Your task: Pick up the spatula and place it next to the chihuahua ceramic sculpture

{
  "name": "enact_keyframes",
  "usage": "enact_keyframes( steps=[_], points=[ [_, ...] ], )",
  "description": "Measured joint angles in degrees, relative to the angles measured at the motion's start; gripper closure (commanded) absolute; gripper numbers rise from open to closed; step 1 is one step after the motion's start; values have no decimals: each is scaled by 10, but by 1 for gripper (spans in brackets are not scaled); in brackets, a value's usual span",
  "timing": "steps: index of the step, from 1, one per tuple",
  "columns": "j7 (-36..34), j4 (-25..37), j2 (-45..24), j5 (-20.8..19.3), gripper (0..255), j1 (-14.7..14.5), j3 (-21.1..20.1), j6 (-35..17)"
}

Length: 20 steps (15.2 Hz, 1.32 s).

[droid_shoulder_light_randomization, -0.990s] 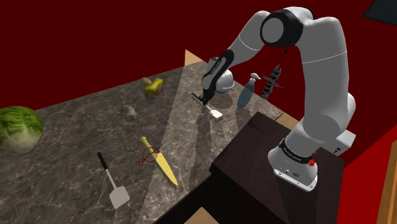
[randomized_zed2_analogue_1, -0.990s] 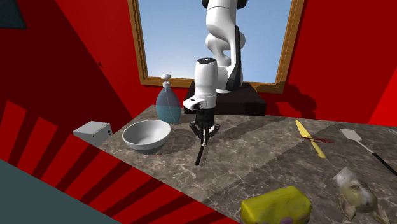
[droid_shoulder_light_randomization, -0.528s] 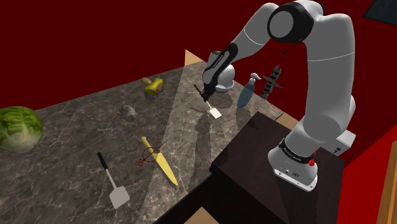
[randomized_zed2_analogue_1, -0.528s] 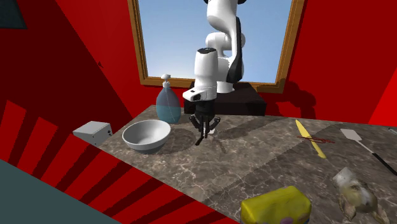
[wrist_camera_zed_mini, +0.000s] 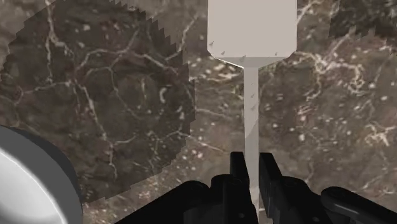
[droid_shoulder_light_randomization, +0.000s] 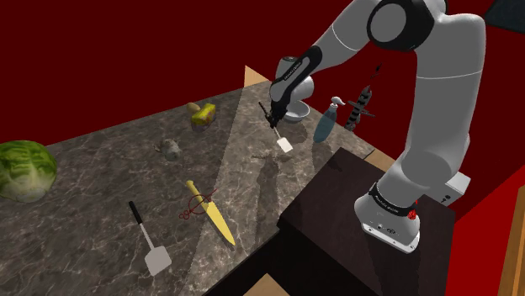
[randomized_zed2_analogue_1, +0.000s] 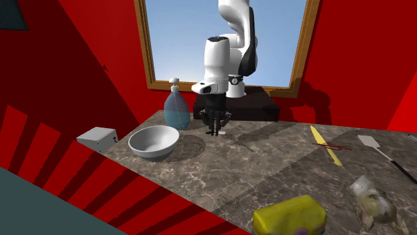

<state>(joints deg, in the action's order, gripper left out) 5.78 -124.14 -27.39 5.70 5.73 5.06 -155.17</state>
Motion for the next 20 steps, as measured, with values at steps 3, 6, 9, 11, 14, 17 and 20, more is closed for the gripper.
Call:
enact_keyframes(
  steps=[3, 6, 9, 11, 14, 17, 20],
  points=[
    [-2, -1, 19, -3, 255, -2, 3, 18],
    [-4, -4, 38, -7, 255, -4, 6, 34],
    [-7, -7, 61, -12, 255, -6, 9, 53],
    [-9, -5, 70, -14, 255, -7, 11, 66],
    [-19, 6, 81, -18, 255, -13, 11, 86],
    [-51, 39, 63, -24, 255, -34, 6, 102],
    [-83, 94, 32, -28, 255, -55, 0, 125]
  ],
)
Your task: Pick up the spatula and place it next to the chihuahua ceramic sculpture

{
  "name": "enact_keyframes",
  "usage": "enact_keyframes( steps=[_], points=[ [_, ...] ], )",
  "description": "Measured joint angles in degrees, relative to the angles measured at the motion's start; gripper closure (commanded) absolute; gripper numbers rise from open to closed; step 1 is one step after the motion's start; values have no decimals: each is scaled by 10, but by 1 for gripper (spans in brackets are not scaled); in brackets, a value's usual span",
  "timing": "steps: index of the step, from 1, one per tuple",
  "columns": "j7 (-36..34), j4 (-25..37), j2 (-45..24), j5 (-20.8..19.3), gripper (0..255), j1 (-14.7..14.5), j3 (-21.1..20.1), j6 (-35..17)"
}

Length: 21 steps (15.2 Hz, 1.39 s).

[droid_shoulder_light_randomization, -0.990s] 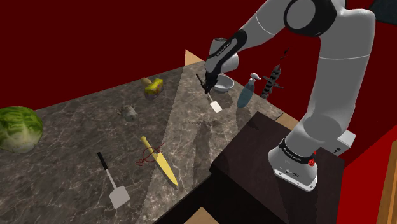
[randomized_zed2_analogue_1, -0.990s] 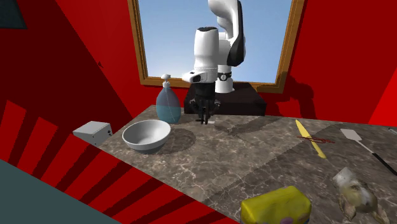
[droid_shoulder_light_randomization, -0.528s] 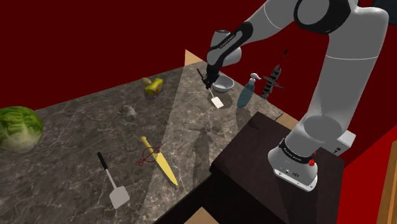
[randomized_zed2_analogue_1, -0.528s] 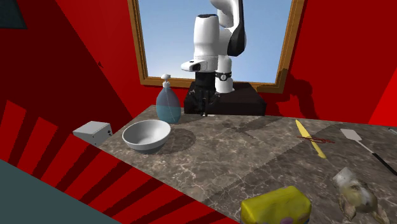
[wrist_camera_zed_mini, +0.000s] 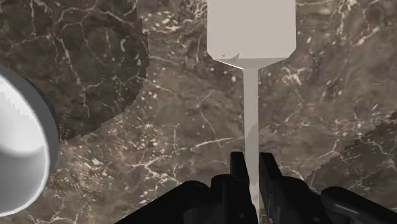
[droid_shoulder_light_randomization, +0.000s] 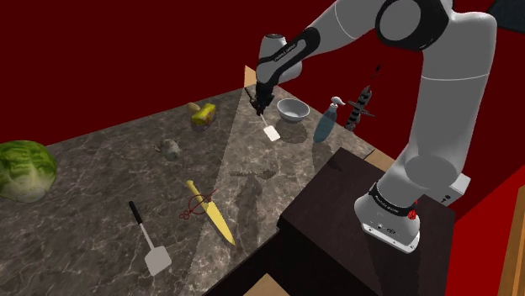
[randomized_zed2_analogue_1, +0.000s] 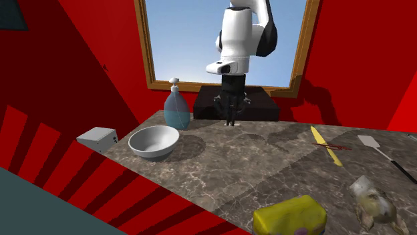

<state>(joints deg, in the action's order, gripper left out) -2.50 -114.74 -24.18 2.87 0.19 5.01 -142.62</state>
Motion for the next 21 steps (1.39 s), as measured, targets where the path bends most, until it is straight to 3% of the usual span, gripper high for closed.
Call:
enact_keyframes(
  steps=[9, 15, 19, 21],
  points=[
    [-85, 203, -122, -10, 255, -59, -14, 82],
    [-132, 404, -235, -14, 255, -92, -20, 170],
    [-157, 615, -353, -16, 255, -108, -23, 263],
    [-162, 665, -385, -16, 255, -111, -24, 281]
  ],
)
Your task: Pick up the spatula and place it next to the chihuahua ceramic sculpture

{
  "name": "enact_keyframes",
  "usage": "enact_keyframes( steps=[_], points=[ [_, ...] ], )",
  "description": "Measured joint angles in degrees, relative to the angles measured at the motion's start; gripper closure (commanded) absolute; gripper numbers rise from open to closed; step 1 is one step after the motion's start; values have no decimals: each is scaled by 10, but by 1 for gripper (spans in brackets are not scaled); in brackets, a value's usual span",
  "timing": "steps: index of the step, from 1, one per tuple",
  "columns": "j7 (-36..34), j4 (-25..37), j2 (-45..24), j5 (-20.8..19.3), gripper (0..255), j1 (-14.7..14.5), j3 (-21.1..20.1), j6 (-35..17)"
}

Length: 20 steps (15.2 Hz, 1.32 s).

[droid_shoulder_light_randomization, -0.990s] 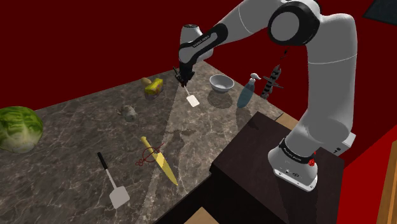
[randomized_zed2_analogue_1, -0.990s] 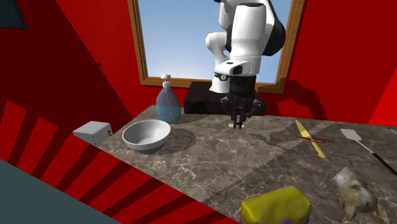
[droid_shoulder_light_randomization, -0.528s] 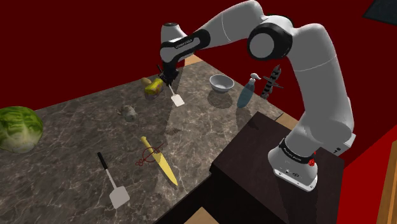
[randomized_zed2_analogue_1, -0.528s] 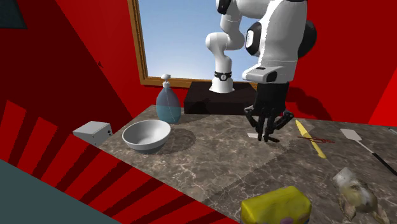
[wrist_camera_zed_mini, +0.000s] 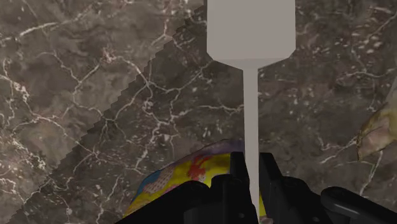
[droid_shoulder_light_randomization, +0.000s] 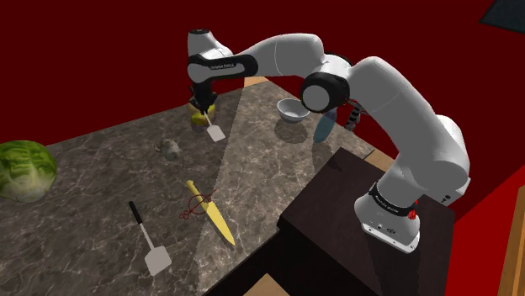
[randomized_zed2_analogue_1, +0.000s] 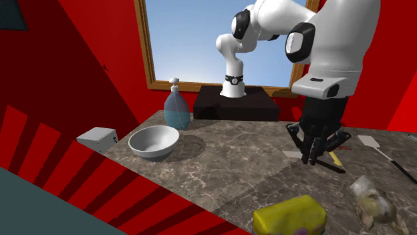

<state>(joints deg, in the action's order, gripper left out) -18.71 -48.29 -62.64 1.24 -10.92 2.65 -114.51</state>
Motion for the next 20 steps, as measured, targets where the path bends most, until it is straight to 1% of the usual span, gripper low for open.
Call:
enact_keyframes(
  steps=[2, 4, 7, 9, 14, 18, 20],
  points=[
    [-1, 6, -12, 0, 255, 0, 0, -6],
    [-2, 26, -31, 0, 255, -1, 0, -5],
    [-2, 12, -35, 0, 255, 0, -1, -23],
    [-2, 19, -48, 0, 255, 0, -1, -29],
    [-3, 48, -85, 1, 255, 1, -1, -36],
    [-4, 60, -107, 1, 255, 0, -1, -48],
    [-4, 84, -124, 1, 255, 1, -1, -46]
  ],
)
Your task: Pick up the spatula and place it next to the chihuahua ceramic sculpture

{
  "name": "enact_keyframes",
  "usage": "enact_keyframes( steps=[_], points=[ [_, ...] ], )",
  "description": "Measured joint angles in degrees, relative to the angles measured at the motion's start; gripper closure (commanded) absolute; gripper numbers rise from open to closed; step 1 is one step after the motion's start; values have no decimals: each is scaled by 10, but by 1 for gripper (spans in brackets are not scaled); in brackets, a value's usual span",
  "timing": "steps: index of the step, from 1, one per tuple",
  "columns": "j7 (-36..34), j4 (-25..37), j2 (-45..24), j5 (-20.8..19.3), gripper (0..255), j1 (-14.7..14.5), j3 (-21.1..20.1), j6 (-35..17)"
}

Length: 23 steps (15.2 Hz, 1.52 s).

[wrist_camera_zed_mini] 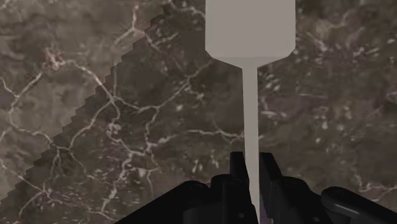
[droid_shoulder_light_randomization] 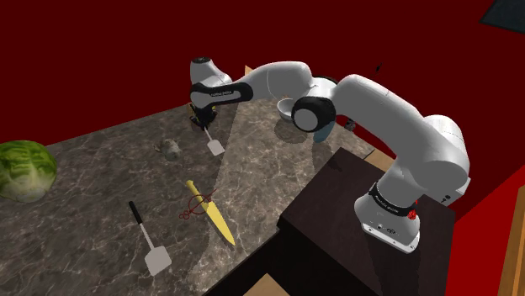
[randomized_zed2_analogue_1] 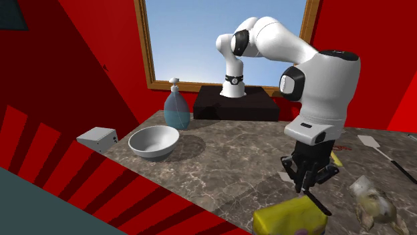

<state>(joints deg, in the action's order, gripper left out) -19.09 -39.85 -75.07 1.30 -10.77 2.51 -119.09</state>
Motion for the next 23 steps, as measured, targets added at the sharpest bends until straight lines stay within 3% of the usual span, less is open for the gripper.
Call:
enact_keyframes(
  steps=[1, 3, 6, 7, 8, 12, 13, 17, 19, 20, 21, 22, 23],
  points=[
    [1, 37, -23, 0, 255, 2, 0, 11],
    [0, 7, -13, 0, 255, 1, 0, -11],
    [-4, 137, -94, -1, 255, 2, 0, 35],
    [-3, 125, -88, -1, 255, 2, -1, 30],
    [-7, 201, -132, -12, 255, 13, -13, 47],
    [-4, 148, -104, -14, 255, 8, -13, 38],
    [-4, 180, -122, -14, 0, 9, -13, 49],
    [-4, 198, -137, -14, 0, 8, -13, 67],
    [-4, 169, -122, -14, 0, 8, -13, 54],
    [-4, 227, -157, -14, 0, 8, -13, 72],
    [-5, 212, -147, -14, 0, 7, -13, 87],
    [-3, 146, -96, -13, 0, 8, -13, 65],
    [-6, -39, 17, -14, 0, 2, -13, 12]
  ],
)
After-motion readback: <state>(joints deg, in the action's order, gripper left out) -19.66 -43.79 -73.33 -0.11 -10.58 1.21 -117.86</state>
